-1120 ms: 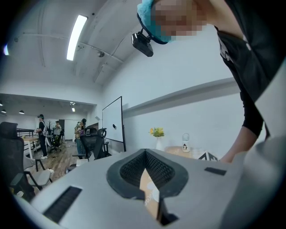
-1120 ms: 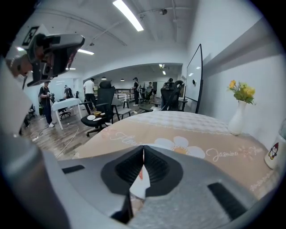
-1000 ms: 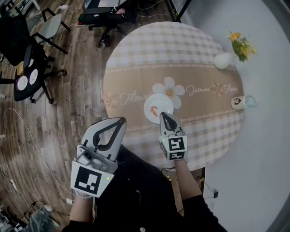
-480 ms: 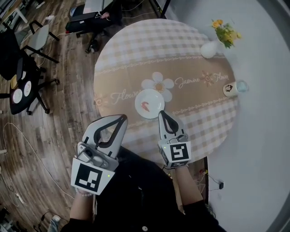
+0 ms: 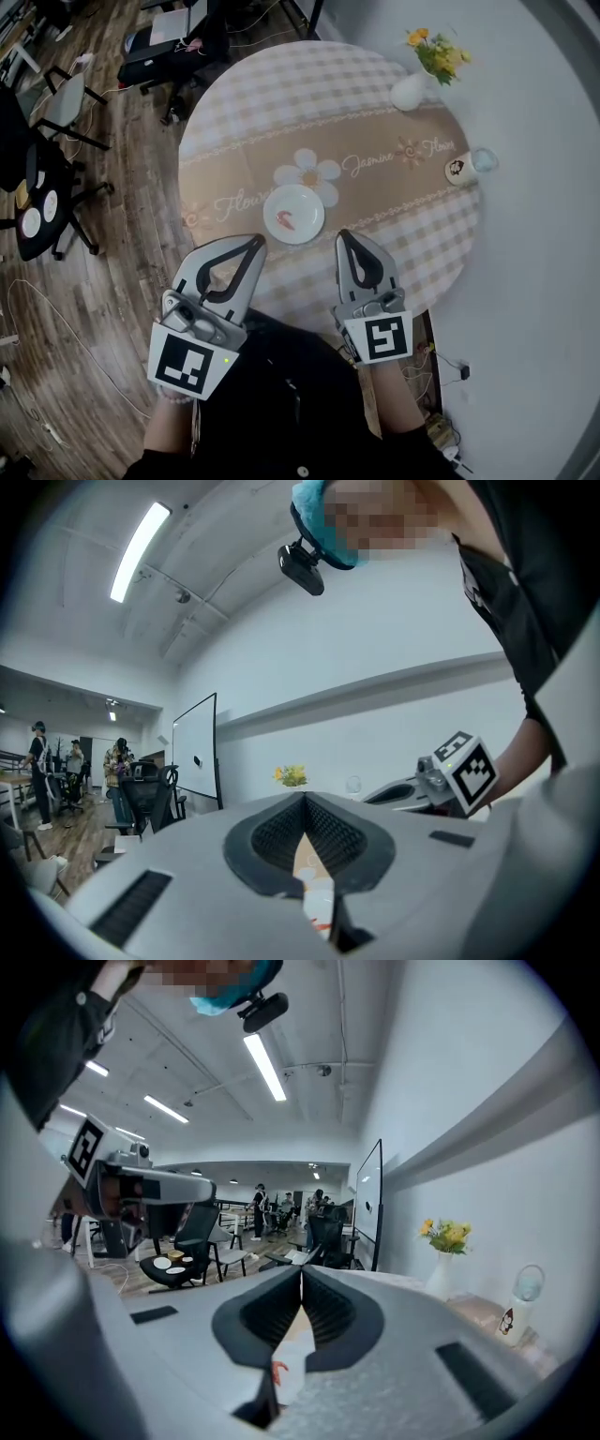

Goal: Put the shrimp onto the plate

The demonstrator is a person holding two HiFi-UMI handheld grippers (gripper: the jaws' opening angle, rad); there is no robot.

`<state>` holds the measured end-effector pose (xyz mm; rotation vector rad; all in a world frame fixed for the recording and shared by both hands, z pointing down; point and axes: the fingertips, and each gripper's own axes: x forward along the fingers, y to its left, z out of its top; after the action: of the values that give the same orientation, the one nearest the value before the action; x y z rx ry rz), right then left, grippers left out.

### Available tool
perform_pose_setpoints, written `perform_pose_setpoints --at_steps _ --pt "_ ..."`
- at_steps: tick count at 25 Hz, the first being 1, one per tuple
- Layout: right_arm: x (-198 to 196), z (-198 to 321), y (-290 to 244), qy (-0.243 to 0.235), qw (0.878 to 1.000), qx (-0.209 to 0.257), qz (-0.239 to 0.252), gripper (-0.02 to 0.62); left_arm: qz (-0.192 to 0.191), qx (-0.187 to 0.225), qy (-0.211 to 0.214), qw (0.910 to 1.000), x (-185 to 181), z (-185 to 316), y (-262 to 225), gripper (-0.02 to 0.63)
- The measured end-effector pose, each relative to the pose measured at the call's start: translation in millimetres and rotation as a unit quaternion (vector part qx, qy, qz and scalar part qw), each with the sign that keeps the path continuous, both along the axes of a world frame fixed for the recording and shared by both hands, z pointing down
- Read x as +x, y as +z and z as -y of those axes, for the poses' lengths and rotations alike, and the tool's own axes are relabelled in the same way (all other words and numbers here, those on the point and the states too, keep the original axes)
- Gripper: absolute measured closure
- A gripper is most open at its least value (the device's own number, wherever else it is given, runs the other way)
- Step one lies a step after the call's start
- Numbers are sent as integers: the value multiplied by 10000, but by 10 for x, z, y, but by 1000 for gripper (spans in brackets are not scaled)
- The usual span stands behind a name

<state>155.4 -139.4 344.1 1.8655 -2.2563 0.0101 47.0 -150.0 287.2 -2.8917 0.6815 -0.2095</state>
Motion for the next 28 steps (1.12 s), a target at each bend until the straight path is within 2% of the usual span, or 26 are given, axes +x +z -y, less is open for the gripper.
perform_pose_setpoints --at_steps 9,18,28 --pt "72 -191 -477 164 9984 522 -168 594 12 97 265 9996 164 -42 -64 606" --pt "147 -259 -629 266 9968 695 -297 594 -37 161 318 9994 222 -31 -118 606" --pt "83 -232 -608 202 9972 625 -364 594 -31 167 318 9994 209 -19 -116 606"
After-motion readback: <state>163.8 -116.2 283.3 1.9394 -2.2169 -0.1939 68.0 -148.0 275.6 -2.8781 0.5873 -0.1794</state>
